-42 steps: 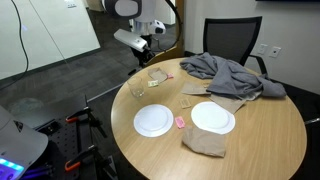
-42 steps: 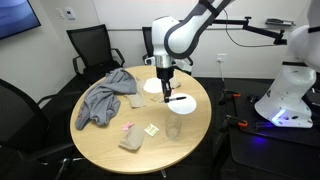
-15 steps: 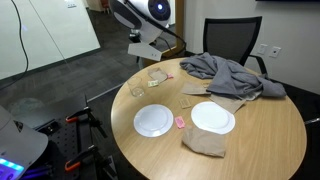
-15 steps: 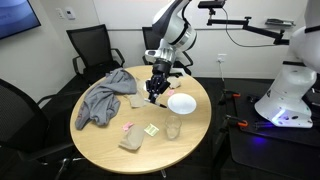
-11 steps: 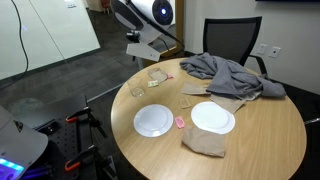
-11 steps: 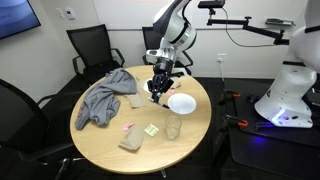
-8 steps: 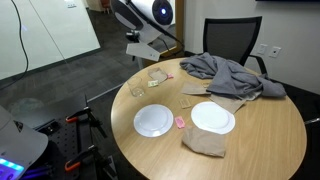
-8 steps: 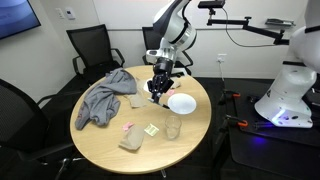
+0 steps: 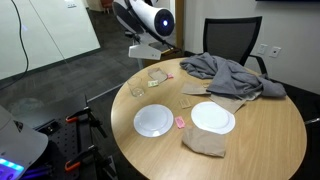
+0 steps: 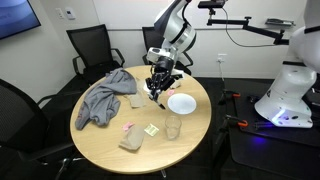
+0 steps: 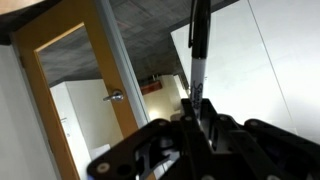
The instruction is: Put the marker inside the cup
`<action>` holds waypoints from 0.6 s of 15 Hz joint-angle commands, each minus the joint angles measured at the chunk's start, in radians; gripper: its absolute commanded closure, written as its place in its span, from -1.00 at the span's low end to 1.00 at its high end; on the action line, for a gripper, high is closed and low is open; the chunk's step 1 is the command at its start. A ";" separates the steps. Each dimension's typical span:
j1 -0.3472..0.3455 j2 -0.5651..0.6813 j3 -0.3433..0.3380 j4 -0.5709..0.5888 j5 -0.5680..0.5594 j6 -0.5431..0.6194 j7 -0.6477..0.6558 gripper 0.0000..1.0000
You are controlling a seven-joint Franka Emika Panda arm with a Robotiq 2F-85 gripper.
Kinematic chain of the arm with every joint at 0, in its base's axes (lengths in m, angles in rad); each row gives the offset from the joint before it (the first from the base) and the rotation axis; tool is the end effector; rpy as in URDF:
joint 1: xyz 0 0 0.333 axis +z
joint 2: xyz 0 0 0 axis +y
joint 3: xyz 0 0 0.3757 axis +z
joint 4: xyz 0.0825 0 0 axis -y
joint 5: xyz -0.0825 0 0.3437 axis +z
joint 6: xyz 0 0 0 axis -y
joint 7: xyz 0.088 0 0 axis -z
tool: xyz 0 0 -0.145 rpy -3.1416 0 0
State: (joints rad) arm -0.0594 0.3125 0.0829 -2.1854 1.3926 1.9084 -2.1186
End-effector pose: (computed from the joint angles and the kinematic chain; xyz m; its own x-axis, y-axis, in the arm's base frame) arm 0.5275 0.1165 0.3267 0.3459 0.3054 0.8872 0.9371 -0.1599 -0.3103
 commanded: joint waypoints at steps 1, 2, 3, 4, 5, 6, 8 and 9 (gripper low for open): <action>-0.009 0.013 -0.045 0.003 0.019 -0.138 -0.121 0.93; -0.011 0.020 -0.057 0.003 0.008 -0.174 -0.143 0.93; -0.012 0.026 -0.069 0.003 0.001 -0.200 -0.170 0.93; -0.014 0.035 -0.080 0.003 -0.008 -0.233 -0.196 0.93; -0.016 0.043 -0.089 0.004 -0.017 -0.260 -0.218 0.93; -0.018 0.052 -0.096 0.004 -0.026 -0.288 -0.246 0.93; -0.021 0.072 -0.109 0.003 -0.041 -0.326 -0.303 0.93; -0.021 0.083 -0.115 0.003 -0.047 -0.344 -0.329 0.93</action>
State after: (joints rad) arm -0.0716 0.3718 -0.0154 -2.1862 1.3686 1.6339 -2.3722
